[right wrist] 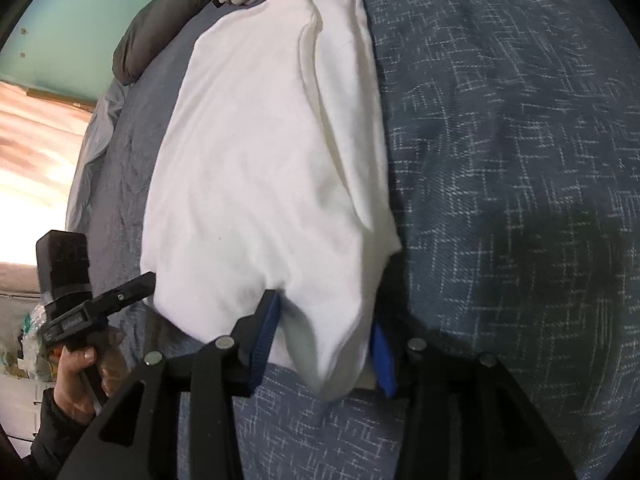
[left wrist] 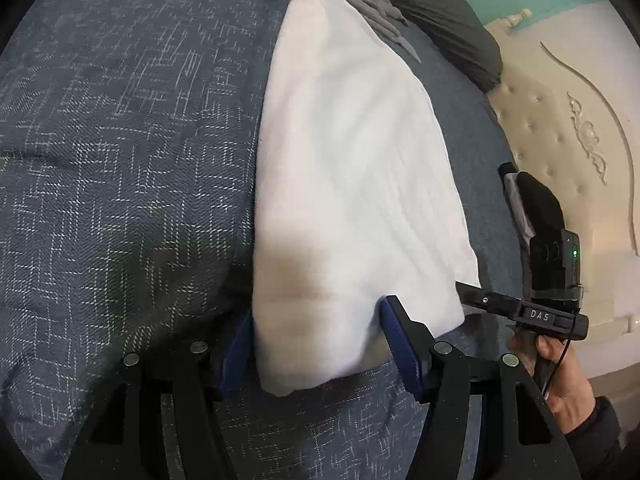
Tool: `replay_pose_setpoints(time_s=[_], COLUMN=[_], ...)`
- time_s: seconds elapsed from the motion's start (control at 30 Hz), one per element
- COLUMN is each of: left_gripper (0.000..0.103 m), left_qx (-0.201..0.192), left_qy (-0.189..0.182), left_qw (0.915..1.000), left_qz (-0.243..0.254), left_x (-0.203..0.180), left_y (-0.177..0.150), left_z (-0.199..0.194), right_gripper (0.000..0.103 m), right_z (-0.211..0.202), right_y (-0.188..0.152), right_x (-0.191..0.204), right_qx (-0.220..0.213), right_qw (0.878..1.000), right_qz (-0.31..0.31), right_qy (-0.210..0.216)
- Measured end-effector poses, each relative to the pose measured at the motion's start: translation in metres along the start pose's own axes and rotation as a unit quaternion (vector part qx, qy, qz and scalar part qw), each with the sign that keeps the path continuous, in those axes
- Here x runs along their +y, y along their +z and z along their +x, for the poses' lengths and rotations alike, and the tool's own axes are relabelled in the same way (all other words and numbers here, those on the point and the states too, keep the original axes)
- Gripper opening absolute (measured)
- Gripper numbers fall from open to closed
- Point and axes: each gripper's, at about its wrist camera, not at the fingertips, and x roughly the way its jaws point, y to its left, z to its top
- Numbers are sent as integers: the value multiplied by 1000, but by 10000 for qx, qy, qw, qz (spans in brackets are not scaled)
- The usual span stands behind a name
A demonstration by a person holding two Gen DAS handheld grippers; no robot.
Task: Fold clothes
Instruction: 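Lower both open grippers to the folded shirt's end to grasp it, then close both grippers on the folded white shirt and lift it off the bedspread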
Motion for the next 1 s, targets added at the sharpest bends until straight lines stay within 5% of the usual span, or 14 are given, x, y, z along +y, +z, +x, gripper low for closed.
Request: replay_pose_setpoints(time_s=[0.17,0.47,0.67,0.77,1.0], left_gripper=[64,65,58,51,52], left_qx=[-53,-42,-56,-63,5], left_qy=[-145,-443,-399,-414,-678], left_qw=[9999,9989,9991,9991,9976], left_qz=[19,-150,-118,72,-143], left_x=[-5,6,3,-3,9], left_y=[-2,2,5,6,9], left_z=[-3,6,6,1,15], right_gripper=[17,24,13,13,17], right_z=[-5,-5,-17,-30,-3], right_y=[-2,-8,-12,-17,-8], right_x=[-2,-17,-16,-13,-6], right_qx=[32,-21,-116,-174,24], right_qw=[9998,9984,9991,9987,9988], right_qz=[-16,323,130,-6,169], right_qy=[208,455,399,473,453])
